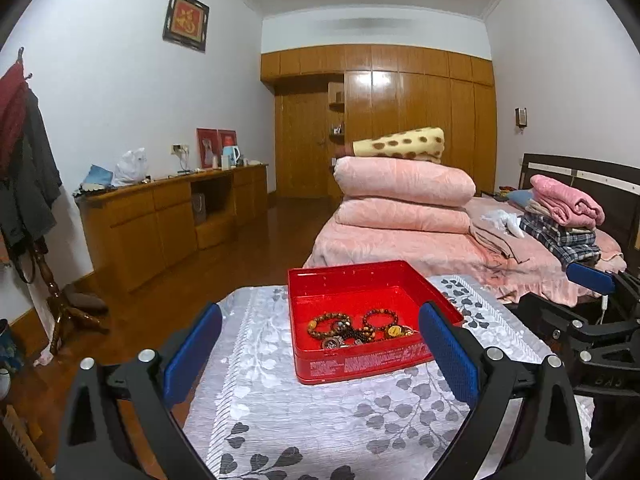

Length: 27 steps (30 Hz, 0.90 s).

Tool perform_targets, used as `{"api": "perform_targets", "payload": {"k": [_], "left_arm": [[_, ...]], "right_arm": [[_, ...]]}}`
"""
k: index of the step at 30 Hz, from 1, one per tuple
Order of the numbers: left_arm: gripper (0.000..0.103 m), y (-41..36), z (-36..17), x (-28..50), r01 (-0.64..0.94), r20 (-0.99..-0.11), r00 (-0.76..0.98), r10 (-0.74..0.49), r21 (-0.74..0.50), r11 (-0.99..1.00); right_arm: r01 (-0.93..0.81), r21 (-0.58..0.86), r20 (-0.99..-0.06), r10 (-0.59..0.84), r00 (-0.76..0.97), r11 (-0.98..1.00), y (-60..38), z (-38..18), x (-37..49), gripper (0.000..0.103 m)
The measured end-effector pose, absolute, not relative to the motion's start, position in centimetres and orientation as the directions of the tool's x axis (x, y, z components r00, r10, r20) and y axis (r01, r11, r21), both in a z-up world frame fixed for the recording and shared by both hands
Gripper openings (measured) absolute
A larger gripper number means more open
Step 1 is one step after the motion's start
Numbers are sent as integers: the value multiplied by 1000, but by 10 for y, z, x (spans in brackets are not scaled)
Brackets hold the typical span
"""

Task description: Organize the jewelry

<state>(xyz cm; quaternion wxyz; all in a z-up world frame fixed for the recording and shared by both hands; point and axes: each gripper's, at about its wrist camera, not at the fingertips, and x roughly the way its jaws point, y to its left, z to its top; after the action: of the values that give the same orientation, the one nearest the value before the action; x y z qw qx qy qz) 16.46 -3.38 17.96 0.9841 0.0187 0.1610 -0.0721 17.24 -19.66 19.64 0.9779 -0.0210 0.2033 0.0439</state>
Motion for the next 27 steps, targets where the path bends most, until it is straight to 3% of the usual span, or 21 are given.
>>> {"api": "perform_targets", "payload": {"k": [27], "left_arm": [[97, -32, 195, 132, 145, -245, 960, -134, 29, 989]], "right_arm": [[-123, -22, -336, 108, 936, 992, -196, 216, 147, 97]]}}
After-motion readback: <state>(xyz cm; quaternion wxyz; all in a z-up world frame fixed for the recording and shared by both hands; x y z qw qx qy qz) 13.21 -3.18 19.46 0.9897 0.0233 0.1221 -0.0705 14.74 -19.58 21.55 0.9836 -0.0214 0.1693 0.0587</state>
